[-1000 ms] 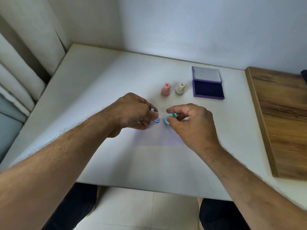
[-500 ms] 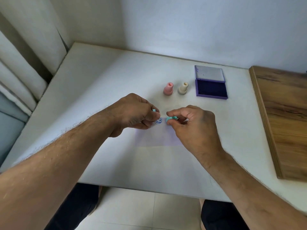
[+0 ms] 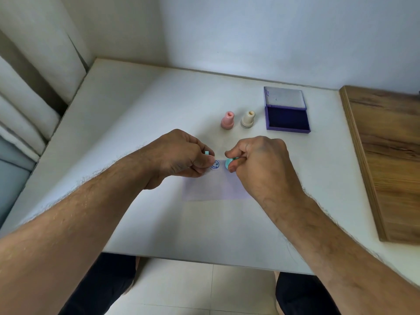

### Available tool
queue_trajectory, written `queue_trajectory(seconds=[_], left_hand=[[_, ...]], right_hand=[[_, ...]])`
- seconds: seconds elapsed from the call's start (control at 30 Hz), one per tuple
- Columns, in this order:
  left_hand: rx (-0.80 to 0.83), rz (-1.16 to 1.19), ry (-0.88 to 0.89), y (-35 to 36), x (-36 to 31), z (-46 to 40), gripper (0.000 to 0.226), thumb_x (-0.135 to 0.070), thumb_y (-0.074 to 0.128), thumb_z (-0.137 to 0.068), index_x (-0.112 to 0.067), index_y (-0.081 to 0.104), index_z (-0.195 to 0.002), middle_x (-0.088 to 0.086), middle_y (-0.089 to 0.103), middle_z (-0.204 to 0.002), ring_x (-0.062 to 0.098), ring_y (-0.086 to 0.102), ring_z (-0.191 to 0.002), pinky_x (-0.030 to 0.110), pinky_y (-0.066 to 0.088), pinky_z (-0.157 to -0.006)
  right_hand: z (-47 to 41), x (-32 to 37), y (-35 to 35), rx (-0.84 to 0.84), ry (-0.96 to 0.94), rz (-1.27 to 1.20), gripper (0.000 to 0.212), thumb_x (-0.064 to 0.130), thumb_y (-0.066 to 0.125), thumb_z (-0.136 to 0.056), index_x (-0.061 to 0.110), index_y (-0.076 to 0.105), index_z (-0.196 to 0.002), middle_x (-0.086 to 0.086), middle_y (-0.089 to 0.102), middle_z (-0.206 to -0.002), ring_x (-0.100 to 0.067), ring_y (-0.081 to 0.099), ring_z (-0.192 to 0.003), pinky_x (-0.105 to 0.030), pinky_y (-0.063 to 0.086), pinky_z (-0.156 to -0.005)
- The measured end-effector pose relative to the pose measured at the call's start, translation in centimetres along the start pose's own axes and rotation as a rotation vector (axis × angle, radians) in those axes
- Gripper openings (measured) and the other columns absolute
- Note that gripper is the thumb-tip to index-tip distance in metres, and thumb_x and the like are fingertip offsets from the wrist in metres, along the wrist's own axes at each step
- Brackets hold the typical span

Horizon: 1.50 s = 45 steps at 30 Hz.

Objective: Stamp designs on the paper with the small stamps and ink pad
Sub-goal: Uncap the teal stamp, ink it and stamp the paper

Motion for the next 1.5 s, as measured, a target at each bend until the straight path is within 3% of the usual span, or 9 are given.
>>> queue_trajectory(seconds=[0.17, 0.3, 0.47, 0.67, 0.83, 1.0, 1.23, 1.4, 1.5], left_hand=[[0.020, 0.001, -0.004, 0.1, -0.2, 0.0, 0.008, 0.004, 0.068, -0.086, 0.000, 0.073, -0.091, 0.029, 0.072, -0.102, 0.022, 0.066, -0.079, 0.024, 0.061, -0.076], [0.041, 0.001, -0.009, 0.0, -0.1, -0.2, 0.008, 0.004, 0.069, -0.086, 0.000, 0.073, -0.092, 0.020, 0.069, -0.091, 0.022, 0.065, -0.079, 0.024, 0.061, -0.077], [0.050, -0.003, -0.012, -0.2, -0.1, -0.3, 0.007, 0.003, 0.068, -0.087, 0.001, 0.073, -0.091, 0.018, 0.069, -0.087, 0.021, 0.065, -0.076, 0.021, 0.061, -0.073], [0.067, -0.006, -0.004, -0.1, -0.1, -0.4, 0.009, 0.003, 0.069, -0.086, -0.001, 0.073, -0.093, 0.017, 0.070, -0.087, 0.018, 0.067, -0.073, 0.022, 0.061, -0.073], [0.082, 0.000, 0.006, -0.1, -0.2, -0.3, 0.011, 0.004, 0.069, -0.086, 0.001, 0.072, -0.096, 0.021, 0.072, -0.095, 0.019, 0.069, -0.076, 0.024, 0.061, -0.078], [0.082, -0.021, -0.004, 0.0, -0.2, -0.2, 0.011, 0.004, 0.069, -0.086, 0.000, 0.073, -0.095, 0.026, 0.073, -0.105, 0.017, 0.070, -0.076, 0.025, 0.061, -0.079], [0.101, -0.018, -0.007, -0.1, -0.3, -0.2, 0.011, 0.003, 0.069, -0.086, 0.001, 0.072, -0.097, 0.019, 0.072, -0.092, 0.017, 0.069, -0.076, 0.026, 0.060, -0.082], [0.072, -0.011, 0.025, -0.6, -0.9, -0.4, 0.013, 0.002, 0.070, -0.086, 0.001, 0.073, -0.099, 0.012, 0.070, -0.084, 0.018, 0.068, -0.079, 0.028, 0.060, -0.084], [0.049, 0.000, 0.047, -0.6, -1.0, -0.7, 0.013, 0.001, 0.071, -0.086, -0.001, 0.073, -0.099, 0.010, 0.068, -0.083, 0.017, 0.068, -0.078, 0.029, 0.061, -0.083]], right_hand=[[0.6, 0.1, -0.3, -0.008, -0.073, -0.028, 0.017, 0.011, 0.071, -0.085, 0.013, 0.076, -0.101, -0.005, 0.075, -0.095, -0.020, 0.069, -0.084, -0.034, 0.054, -0.092], [1.0, -0.3, -0.6, -0.055, -0.080, -0.085, 0.016, 0.015, 0.072, -0.086, 0.019, 0.077, -0.100, 0.002, 0.076, -0.087, -0.007, 0.068, -0.072, -0.014, 0.048, -0.088], [0.4, 0.1, -0.4, 0.019, -0.037, -0.060, 0.018, 0.018, 0.073, -0.084, 0.018, 0.076, -0.102, 0.001, 0.076, -0.093, -0.005, 0.065, -0.067, -0.009, 0.044, -0.085], [0.5, 0.1, -0.5, 0.018, -0.050, -0.056, 0.021, 0.020, 0.074, -0.083, 0.017, 0.076, -0.105, -0.001, 0.077, -0.098, -0.011, 0.069, -0.079, -0.025, 0.050, -0.098], [0.3, -0.1, -0.3, 0.047, -0.010, -0.072, 0.022, 0.020, 0.074, -0.084, 0.017, 0.075, -0.106, -0.001, 0.076, -0.099, -0.011, 0.069, -0.080, -0.023, 0.048, -0.099], [0.1, -0.1, -0.1, 0.068, 0.005, -0.054, 0.024, 0.021, 0.074, -0.083, 0.018, 0.075, -0.107, -0.001, 0.076, -0.102, -0.011, 0.065, -0.078, -0.021, 0.045, -0.096], [1.1, 0.0, -0.6, -0.067, -0.127, -0.017, 0.018, 0.014, 0.071, -0.085, 0.020, 0.075, -0.101, -0.002, 0.075, -0.095, -0.017, 0.069, -0.084, -0.033, 0.056, -0.087], [0.7, -0.8, -1.7, -0.130, -0.111, -0.146, 0.020, 0.016, 0.079, -0.078, 0.025, 0.077, -0.095, 0.006, 0.076, -0.087, -0.003, 0.069, -0.078, -0.023, 0.056, -0.084], [0.2, -1.4, -2.8, -0.175, -0.033, -0.414, 0.019, 0.015, 0.082, -0.074, 0.025, 0.078, -0.090, 0.008, 0.075, -0.077, -0.005, 0.071, -0.069, -0.031, 0.060, -0.077]])
Point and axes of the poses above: each hand's wrist, its own z-axis away from the middle knuckle, its own y-axis out of the palm, x = y × z, the point moved 5 cm from there along -z, towards the middle knuckle
